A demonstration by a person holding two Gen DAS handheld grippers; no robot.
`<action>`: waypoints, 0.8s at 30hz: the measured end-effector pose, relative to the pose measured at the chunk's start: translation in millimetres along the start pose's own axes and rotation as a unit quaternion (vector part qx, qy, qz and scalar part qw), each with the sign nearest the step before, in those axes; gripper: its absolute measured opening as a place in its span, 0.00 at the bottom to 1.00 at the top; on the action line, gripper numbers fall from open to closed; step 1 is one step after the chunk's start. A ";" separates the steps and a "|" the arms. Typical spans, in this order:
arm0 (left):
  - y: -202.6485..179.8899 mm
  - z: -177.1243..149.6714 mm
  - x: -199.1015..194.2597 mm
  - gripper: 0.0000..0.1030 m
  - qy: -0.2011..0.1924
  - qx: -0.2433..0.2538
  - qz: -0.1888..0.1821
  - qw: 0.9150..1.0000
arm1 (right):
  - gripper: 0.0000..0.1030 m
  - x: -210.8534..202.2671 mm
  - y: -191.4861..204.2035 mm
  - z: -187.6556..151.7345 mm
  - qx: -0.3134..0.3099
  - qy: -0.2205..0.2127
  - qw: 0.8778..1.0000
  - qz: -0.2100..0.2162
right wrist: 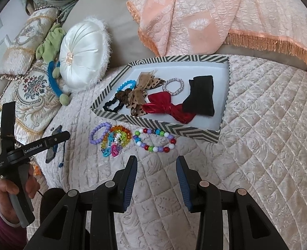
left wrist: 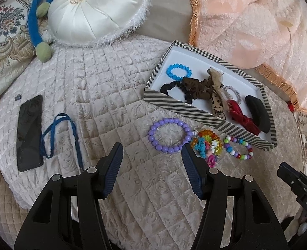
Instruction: Organize jewelry
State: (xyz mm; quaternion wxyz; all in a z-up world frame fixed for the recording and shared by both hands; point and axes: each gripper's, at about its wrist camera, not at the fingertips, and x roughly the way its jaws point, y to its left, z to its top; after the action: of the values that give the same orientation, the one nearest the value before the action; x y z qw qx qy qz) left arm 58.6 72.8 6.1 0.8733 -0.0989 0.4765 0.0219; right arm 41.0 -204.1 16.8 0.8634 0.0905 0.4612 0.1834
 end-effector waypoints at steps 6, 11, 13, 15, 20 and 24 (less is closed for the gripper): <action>9.5 11.3 27.5 0.57 0.014 -0.019 0.001 1.000 | 0.36 36.1 -5.6 4.2 0.005 0.017 1.000 -0.010; 8.1 20.3 51.9 0.58 0.027 -0.009 0.002 1.000 | 0.35 62.1 -11.2 8.7 0.009 0.027 0.999 -0.019; 4.6 21.4 62.3 0.58 0.036 -0.004 0.004 0.999 | 0.35 71.6 -10.1 11.3 0.007 0.026 0.999 -0.018; -0.1 21.5 71.8 0.58 0.045 0.006 0.003 0.999 | 0.35 80.1 -9.1 13.7 0.003 0.025 0.999 -0.026; -6.2 18.6 88.9 0.58 0.053 0.017 0.019 0.998 | 0.15 90.1 -6.0 18.3 -0.024 0.017 0.999 -0.046; -7.4 19.9 89.0 0.19 0.040 0.024 0.019 0.999 | 0.09 86.3 -6.4 18.1 -0.031 0.017 0.999 -0.036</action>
State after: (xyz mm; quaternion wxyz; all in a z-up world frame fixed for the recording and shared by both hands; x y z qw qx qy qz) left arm 124.5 64.4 -56.8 0.8548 -0.0696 0.5137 0.0233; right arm 101.3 -175.2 -41.1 0.8636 0.0443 0.4732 0.1680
